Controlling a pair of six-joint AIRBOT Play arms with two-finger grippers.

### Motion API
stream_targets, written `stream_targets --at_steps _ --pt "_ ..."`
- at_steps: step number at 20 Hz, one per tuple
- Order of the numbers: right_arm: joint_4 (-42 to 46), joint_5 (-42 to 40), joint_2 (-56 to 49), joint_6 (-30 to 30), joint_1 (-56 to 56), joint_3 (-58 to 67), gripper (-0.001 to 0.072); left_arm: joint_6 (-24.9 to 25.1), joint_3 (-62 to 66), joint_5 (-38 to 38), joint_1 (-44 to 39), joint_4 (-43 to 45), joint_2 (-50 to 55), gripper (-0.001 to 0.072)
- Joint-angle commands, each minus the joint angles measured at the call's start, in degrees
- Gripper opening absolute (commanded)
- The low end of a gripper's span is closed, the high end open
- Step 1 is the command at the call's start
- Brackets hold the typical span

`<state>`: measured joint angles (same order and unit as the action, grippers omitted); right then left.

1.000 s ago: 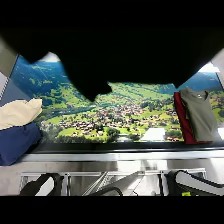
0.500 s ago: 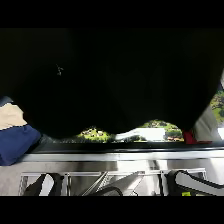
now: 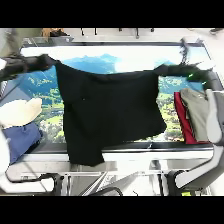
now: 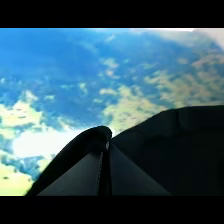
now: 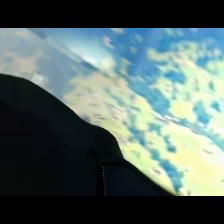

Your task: Fold the shirts.

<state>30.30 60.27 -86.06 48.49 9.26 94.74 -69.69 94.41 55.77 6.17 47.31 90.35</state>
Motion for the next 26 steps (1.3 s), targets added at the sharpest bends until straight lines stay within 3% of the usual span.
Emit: stream_targets --at_steps 1,4,6,15,23,26 --pt "0.33 -5.22 -11.69 -0.50 -0.61 4.87 0.0023 -2.49 12.52 0.02 -1.62 2.64 16.68 0.0020" --pt "0.66 -5.20 -17.29 1.51 -0.59 15.98 0.0023 -4.48 23.54 1.11 -1.60 3.23 22.05 0.0020" --pt "2.99 -4.57 -18.03 3.04 -0.26 21.14 0.0023 -7.23 25.94 1.53 -1.60 8.48 21.84 0.0020" --pt "26.23 9.49 -16.39 7.93 0.55 22.45 0.0023 -7.82 12.72 5.99 -2.51 18.43 17.64 0.0020" --pt "29.40 15.91 -16.57 7.91 0.55 20.90 0.0024 -13.25 7.26 8.59 -5.35 30.29 17.64 0.0020" --pt "30.38 16.17 -16.57 7.96 0.55 20.85 0.0025 -13.84 4.76 9.05 -5.66 31.12 17.66 0.0021"
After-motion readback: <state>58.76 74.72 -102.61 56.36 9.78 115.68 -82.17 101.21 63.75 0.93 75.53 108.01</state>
